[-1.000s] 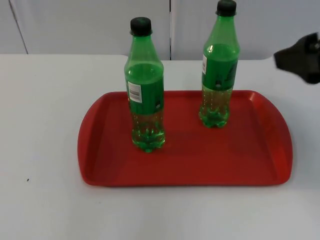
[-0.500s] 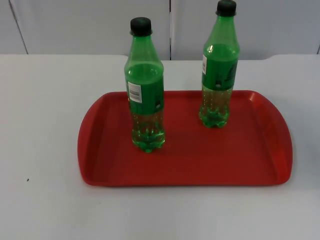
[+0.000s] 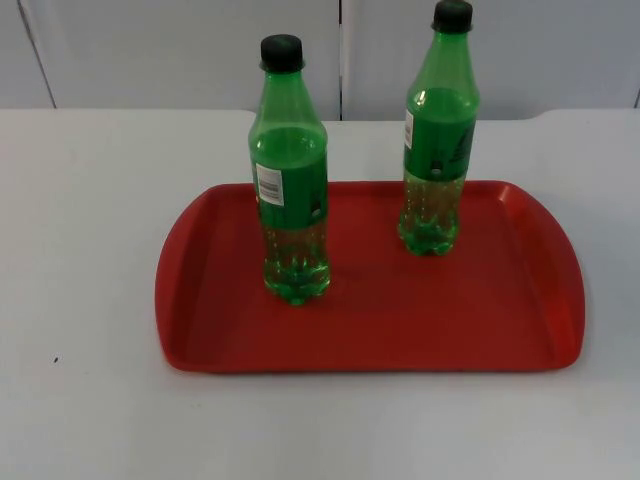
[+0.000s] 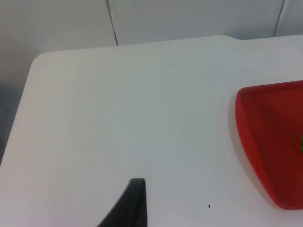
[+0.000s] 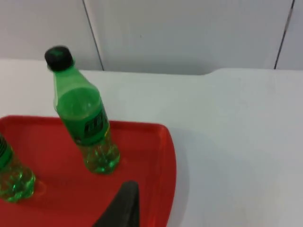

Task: Place the bottle upright on the tray.

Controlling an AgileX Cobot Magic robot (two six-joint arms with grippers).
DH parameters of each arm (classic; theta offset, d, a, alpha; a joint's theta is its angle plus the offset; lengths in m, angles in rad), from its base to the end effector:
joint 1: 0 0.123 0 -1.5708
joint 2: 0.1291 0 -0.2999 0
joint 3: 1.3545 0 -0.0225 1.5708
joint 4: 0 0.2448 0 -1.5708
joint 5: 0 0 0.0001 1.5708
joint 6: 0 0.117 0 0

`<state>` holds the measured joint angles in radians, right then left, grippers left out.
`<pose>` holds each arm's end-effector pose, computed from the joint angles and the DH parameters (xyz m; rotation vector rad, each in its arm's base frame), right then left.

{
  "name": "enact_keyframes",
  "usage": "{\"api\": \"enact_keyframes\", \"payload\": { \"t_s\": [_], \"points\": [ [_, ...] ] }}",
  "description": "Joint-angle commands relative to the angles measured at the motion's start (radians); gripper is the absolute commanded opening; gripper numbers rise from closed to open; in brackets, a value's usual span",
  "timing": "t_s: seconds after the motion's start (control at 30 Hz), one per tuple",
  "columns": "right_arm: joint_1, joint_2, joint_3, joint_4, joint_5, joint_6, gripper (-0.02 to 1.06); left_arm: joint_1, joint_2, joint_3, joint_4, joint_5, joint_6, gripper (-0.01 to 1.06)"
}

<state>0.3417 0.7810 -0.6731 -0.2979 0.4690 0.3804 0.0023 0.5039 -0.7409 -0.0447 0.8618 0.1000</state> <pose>0.1601 0.0404 0.3244 -0.1500 2.0358 0.1492 0.0835 -0.0038 0.3398 0.0926 2.1055 0.0081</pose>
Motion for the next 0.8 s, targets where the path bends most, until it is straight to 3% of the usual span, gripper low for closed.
{"api": "enact_keyframes", "payload": {
  "t_s": [0.0, 0.53, 0.6, 0.67, 0.7, 0.77],
  "points": [
    [0.005, -0.007, 0.006, 0.024, 0.004, -0.029, 1.05, 0.000, -0.005, 0.003, 0.004, -0.008, -0.005, 1.05],
    [0.005, -0.007, 0.006, 0.027, 0.006, -0.034, 1.05, 0.000, -0.005, 0.003, 0.004, -0.008, -0.005, 1.05],
    [0.005, -0.007, 0.006, 0.082, 0.009, -0.102, 1.05, 0.000, -0.005, 0.003, 0.004, -0.008, -0.005, 1.05],
    [0.005, -0.007, 0.006, 0.205, 0.013, -0.224, 1.05, 0.000, -0.006, 0.003, -0.009, -0.019, -0.003, 1.05],
    [0.005, -0.007, 0.006, 0.205, 0.013, -0.224, 1.05, 0.000, -0.006, 0.003, -0.009, -0.019, -0.003, 1.05],
    [0.005, -0.007, 0.006, 0.319, 0.015, -0.332, 1.05, -0.002, -0.019, 0.003, -0.032, 0.001, 0.049, 1.05]
  ]
}}
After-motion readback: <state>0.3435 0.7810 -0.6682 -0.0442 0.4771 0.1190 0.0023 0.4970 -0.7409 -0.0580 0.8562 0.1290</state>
